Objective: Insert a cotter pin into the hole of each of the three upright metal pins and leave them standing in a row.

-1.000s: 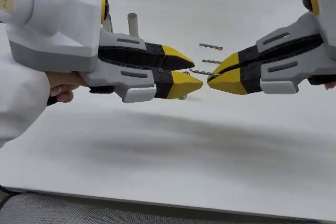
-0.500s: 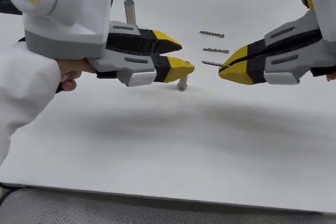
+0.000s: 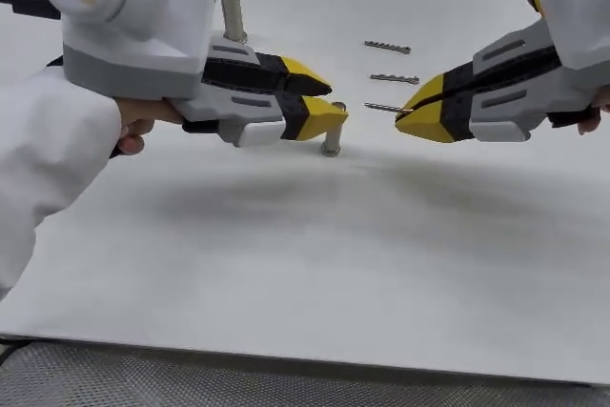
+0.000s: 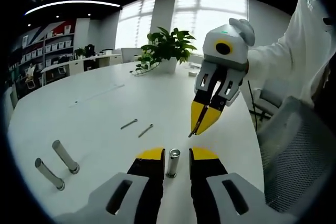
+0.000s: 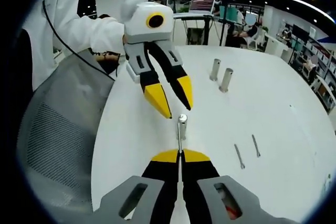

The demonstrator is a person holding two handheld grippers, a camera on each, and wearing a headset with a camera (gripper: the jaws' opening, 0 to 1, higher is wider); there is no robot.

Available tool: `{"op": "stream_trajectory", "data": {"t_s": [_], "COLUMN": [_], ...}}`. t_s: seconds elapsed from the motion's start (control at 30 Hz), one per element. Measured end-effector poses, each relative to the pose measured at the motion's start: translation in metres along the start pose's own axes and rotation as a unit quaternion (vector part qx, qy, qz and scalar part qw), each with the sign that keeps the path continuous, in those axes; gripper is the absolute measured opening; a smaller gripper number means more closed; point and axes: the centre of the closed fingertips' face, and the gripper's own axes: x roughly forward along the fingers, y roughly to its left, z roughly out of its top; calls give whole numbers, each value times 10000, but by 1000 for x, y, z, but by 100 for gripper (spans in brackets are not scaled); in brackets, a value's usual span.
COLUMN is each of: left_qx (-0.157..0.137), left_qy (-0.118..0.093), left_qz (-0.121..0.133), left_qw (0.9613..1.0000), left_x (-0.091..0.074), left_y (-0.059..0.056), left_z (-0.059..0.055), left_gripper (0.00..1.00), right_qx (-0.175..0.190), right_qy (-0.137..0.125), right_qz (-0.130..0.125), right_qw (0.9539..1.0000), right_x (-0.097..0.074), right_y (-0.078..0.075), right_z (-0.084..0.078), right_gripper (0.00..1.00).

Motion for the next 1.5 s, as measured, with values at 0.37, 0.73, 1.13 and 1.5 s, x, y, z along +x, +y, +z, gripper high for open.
{"op": "stream_trajectory", "data": {"t_s": [0.37, 0.73, 1.13, 1.5], "left_qx": [36, 63, 23, 1], "left_qy": [129, 176, 173, 171], "left_qz": [-63, -100, -106, -119], "left_qw": [9999, 9998, 9998, 9998], "left_x": [7, 12, 9, 8], "left_y": [2, -8, -4, -4], "left_z": [-6, -3, -6, -5], "left_gripper": [12, 6, 6, 6], "right_qx": [-53, -102, -171, -230], "right_qy": [136, 162, 72, 48], "right_qz": [-26, 28, 86, 156], "right_qw": [9999, 9998, 9998, 9996], "right_x": [15, 22, 34, 40], "right_y": [-8, -7, -4, -2], "right_z": [-4, -1, 9, 14], "right_gripper": [0, 0, 0, 0]}}
